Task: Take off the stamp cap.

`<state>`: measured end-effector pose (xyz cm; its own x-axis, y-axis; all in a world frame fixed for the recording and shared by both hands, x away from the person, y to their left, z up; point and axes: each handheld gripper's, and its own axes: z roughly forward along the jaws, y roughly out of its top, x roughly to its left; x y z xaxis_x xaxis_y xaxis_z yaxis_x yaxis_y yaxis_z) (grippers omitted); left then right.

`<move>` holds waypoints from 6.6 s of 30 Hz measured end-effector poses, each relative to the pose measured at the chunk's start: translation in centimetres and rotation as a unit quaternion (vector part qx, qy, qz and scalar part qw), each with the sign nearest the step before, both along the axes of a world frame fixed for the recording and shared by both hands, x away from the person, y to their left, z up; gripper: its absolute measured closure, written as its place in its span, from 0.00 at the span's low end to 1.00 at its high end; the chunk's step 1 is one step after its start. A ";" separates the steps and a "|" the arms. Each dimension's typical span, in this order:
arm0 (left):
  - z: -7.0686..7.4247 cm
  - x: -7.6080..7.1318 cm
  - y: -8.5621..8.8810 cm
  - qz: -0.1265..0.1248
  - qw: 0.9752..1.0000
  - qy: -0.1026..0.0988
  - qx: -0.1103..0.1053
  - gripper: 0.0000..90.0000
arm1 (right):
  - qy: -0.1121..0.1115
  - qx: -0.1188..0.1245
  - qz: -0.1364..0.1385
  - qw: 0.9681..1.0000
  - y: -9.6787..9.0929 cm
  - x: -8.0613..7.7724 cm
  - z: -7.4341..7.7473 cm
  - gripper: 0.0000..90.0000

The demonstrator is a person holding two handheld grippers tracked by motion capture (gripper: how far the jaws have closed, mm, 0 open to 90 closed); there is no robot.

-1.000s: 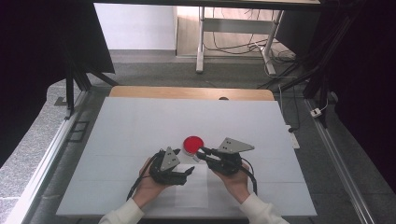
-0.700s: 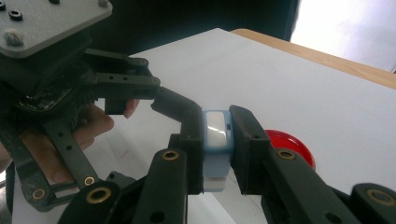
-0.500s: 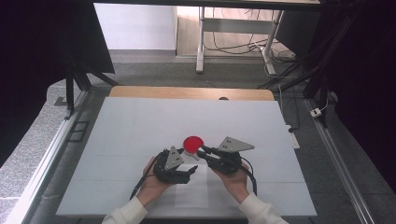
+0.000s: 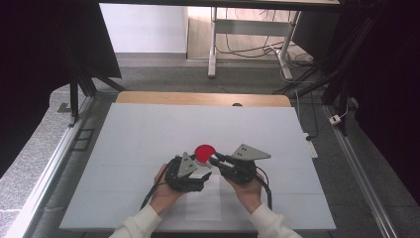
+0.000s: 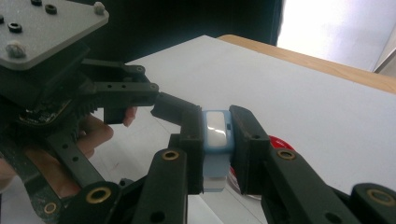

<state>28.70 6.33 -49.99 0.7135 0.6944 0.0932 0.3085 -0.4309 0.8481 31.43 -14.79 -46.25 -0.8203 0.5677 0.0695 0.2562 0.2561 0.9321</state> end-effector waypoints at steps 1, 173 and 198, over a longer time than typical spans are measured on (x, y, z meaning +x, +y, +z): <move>0.0 0.1 -0.2 -0.001 1.000 0.001 -0.001 0.27 | 0.001 0.000 0.000 1.000 -0.1 0.0 0.0 0.84; -1.3 -0.1 -1.9 -0.005 0.998 -0.026 0.056 0.74 | 0.010 0.007 -0.017 1.000 0.5 -0.5 -1.0 0.84; -1.6 0.2 -1.4 0.002 0.998 -0.025 0.064 0.74 | 0.004 0.025 -0.027 0.999 -0.8 -0.1 0.1 0.84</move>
